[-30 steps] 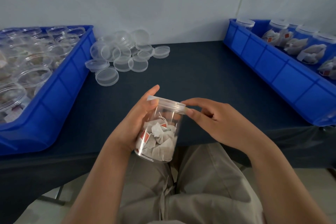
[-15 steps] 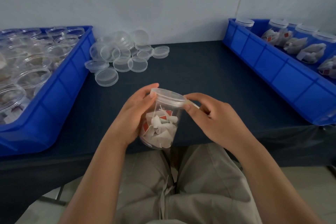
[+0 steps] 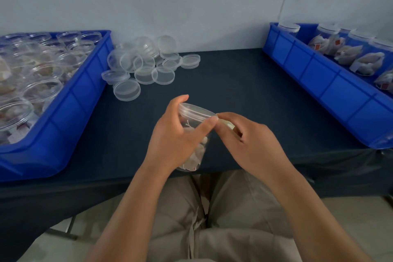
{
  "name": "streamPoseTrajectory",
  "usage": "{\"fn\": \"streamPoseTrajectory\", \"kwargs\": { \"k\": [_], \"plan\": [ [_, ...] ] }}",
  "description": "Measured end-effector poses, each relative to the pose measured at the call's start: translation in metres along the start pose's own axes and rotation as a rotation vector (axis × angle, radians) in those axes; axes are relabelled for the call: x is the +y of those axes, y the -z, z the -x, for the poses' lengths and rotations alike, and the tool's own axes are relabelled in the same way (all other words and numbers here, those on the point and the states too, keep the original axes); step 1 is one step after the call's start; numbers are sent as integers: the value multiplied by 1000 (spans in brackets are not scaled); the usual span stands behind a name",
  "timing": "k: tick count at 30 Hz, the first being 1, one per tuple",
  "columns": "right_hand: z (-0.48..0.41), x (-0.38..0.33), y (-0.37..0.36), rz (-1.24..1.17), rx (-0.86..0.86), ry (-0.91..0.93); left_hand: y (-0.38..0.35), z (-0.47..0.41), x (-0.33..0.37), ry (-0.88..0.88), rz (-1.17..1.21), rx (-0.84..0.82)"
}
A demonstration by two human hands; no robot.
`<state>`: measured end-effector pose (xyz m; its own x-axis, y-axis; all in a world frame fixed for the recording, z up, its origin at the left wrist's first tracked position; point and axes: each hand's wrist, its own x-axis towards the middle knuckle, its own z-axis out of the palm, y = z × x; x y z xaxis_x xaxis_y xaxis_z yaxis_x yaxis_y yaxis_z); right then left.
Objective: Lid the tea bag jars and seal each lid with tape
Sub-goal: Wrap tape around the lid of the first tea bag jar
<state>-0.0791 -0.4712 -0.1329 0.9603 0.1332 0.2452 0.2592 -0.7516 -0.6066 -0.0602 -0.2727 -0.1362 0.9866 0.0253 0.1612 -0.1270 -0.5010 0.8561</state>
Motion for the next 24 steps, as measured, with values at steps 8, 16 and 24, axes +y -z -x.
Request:
{"fn": "streamPoseTrajectory", "kwargs": {
  "k": [8, 16, 24],
  "plan": [
    [-3, 15, 36, -71, -236, 102, 24, 1, -3, 171, 432, -91],
    [-7, 20, 35, -24, -239, 124, 37, 10, 0, 284, 805, -408],
    [-4, 16, 34, -47, -244, 128, 28, 10, -10, 299, 958, -584]
  ]
}}
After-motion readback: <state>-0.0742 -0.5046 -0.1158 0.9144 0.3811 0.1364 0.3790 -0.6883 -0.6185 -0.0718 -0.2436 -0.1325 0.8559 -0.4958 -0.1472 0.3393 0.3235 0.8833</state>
